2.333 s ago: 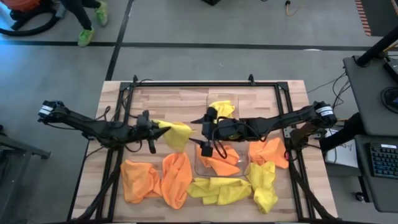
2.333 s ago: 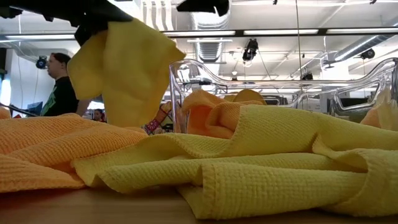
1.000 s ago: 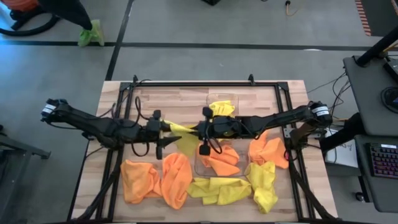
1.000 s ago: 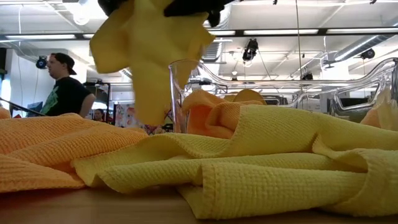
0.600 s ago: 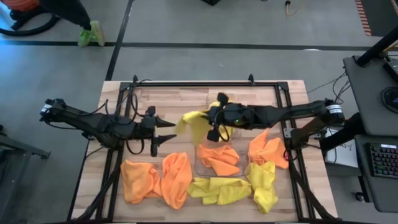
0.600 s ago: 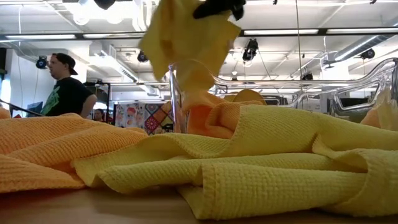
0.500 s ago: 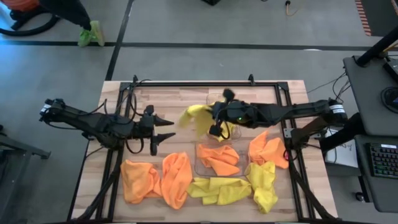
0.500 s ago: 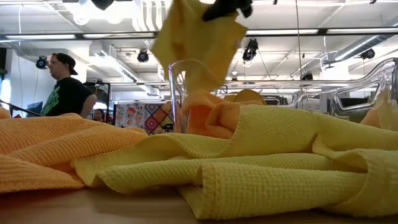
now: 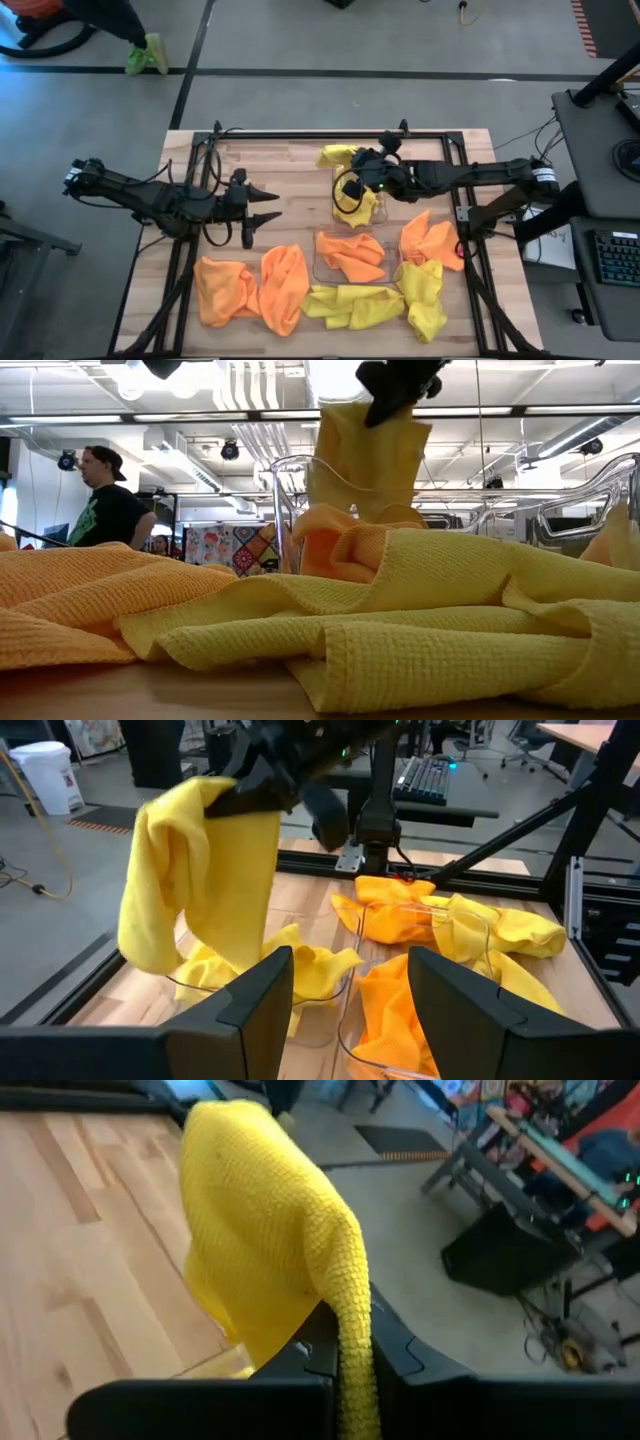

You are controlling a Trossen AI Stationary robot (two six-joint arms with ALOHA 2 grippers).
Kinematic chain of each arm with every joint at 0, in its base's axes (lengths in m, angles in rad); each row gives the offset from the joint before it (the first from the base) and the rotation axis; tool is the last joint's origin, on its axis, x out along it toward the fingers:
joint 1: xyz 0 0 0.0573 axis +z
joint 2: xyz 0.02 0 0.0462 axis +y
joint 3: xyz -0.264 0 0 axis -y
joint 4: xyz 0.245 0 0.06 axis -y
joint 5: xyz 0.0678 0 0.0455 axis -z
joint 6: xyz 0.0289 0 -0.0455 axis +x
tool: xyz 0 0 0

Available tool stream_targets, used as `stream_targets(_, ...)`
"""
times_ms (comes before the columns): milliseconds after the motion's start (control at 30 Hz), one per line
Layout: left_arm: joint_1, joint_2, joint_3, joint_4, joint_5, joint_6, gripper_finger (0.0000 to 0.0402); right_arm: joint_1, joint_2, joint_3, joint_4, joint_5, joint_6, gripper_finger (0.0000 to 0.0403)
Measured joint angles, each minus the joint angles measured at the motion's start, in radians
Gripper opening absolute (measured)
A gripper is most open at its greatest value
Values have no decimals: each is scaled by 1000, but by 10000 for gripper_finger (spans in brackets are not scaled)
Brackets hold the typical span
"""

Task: Sort microfiber towel by color & place in baskets
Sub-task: Put the yellow towel into the top transparent bin

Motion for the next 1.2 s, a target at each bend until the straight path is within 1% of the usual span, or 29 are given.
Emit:
stream_targets(333,0,0,-1,-57,-3,-40,182,-50,26,-64,-58,9,209,9)
stream_targets(767,0,2,-1,-60,-16,-50,182,-65,28,-201,-42,-1,528,9)
stream_targets(867,0,3,-1,-60,-17,-50,182,-65,28,-241,8,-27,559,9)
stream_targets(1067,0,13,-1,-60,-17,-50,182,-66,29,-305,152,-91,555,9)
stream_targets(1200,0,33,-1,-60,-17,-53,182,-66,32,-323,193,-114,554,9)
